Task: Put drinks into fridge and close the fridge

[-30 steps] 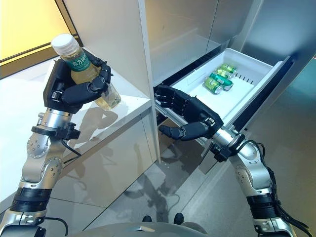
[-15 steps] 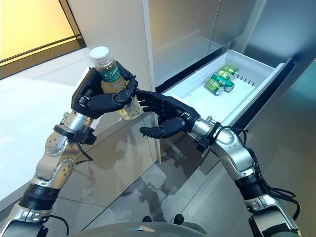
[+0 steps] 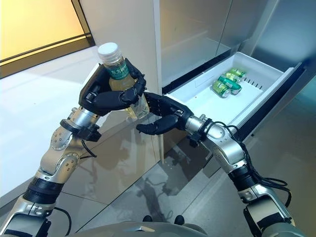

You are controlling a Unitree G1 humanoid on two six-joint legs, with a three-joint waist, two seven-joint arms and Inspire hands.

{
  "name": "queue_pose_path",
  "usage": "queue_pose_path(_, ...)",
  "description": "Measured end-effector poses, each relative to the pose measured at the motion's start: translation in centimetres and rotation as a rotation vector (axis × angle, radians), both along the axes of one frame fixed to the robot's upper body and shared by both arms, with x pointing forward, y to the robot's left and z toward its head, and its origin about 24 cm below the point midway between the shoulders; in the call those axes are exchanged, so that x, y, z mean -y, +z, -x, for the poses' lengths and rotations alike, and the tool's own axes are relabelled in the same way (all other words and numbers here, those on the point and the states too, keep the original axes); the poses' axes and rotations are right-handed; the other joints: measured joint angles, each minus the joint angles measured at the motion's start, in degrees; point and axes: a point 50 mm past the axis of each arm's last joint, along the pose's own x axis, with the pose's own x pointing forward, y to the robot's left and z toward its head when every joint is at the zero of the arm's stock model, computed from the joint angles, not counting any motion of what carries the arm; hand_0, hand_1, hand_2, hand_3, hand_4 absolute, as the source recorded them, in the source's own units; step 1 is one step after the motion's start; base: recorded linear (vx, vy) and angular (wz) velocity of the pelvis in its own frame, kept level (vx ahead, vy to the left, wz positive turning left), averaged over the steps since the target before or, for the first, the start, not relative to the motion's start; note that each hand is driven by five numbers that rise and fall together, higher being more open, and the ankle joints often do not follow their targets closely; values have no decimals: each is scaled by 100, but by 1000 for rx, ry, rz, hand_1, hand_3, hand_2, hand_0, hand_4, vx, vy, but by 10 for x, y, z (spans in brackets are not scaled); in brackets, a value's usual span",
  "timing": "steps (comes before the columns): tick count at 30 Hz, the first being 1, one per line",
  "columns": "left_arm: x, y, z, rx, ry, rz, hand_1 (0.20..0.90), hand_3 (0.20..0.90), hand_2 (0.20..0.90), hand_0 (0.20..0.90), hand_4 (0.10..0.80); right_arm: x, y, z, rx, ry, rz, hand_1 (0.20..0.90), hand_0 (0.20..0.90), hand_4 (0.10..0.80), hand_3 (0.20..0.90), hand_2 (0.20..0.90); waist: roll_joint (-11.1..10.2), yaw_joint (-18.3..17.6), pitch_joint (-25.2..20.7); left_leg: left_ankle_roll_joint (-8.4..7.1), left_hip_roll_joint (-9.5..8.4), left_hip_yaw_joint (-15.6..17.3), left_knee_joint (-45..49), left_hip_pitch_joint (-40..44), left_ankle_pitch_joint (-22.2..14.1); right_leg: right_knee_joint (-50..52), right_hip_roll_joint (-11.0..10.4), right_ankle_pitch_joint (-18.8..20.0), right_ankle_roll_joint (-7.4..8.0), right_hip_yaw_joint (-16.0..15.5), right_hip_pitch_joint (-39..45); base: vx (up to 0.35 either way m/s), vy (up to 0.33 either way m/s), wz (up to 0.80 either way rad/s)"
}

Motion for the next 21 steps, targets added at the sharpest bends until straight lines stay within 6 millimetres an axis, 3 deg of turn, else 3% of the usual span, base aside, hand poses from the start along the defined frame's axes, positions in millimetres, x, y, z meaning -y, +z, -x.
queue_pose_path(7,5,-5,0,-25,-22,-30,300,200,300,300,100,-10,10,-3,21,31,-17,900,900,800,900,900,0,25,0,-2,1,-9,0,-2,4,0,0,0,0,-6,2,0,0,0)
queue_pose_path(18,6,-2,-2,-28,-46,-63,300,200,300,300,100,-11,10,-3,-3,37,-26,900,900,800,900,900,0,38,0,-2,0,-11,0,-2,4,0,0,0,0,-7,2,0,0,0)
queue_pose_path(21,8,-1,-2,-23,-68,-60,300,200,300,300,100,-11,10,-3,-4,38,-27,735,735,608,708,735,0,47,0,-2,1,-12,0,-1,4,0,0,0,0,-7,4,0,0,0)
